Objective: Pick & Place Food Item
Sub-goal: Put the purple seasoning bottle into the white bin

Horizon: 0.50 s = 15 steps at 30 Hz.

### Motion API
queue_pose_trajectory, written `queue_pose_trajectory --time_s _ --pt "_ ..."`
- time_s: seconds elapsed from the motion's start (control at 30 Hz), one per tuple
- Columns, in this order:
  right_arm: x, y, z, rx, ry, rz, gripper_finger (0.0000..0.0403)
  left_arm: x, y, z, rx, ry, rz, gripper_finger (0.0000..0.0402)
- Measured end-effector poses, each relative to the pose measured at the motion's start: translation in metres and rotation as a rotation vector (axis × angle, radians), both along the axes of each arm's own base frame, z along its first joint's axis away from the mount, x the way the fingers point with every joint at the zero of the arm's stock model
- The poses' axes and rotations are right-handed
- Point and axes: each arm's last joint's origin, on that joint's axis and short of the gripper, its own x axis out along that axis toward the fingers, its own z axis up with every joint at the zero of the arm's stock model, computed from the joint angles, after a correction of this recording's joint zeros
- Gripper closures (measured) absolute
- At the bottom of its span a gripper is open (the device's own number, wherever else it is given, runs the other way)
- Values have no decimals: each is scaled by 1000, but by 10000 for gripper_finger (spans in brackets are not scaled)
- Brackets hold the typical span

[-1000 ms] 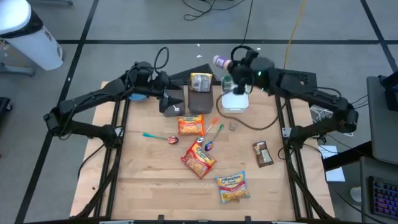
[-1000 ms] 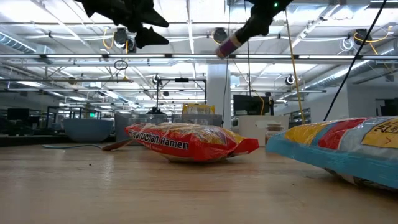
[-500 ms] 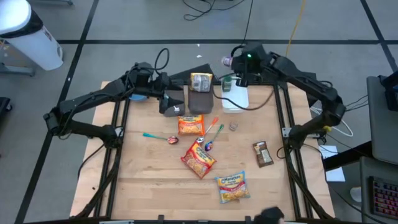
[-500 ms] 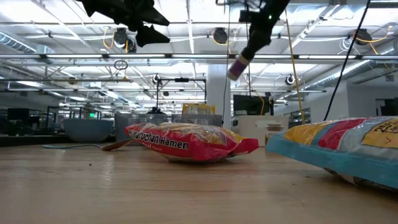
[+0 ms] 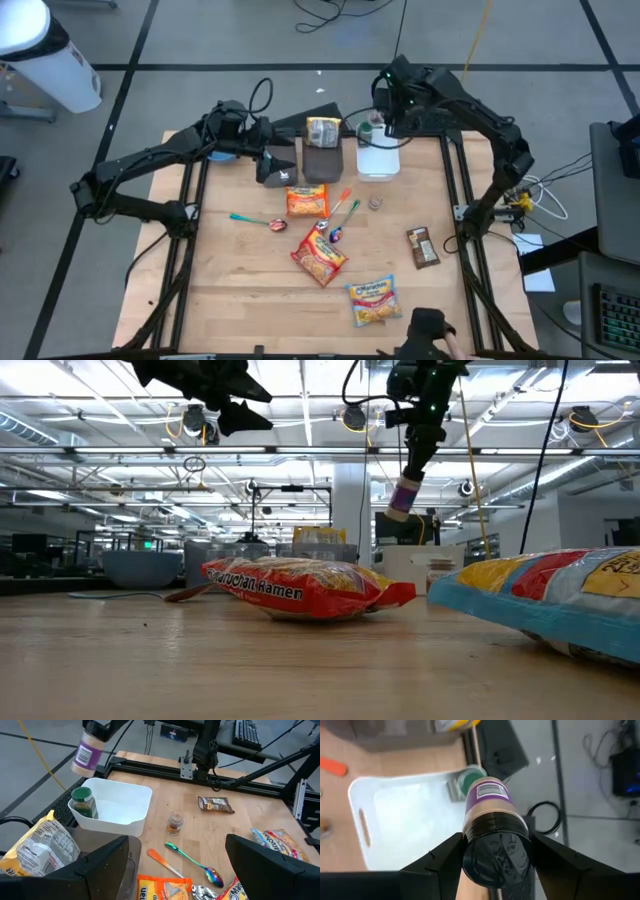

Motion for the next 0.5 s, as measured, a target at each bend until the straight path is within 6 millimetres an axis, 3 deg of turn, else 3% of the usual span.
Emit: queue_pose_trajectory --time_s 0.2,0.5 --pt "-6 -12 -12 112 107 -59 202 0 0 0 1 0 -1 60" --pt "-11 -37 -33 187 118 -134 202 0 0 0 14 -1 -4 60"
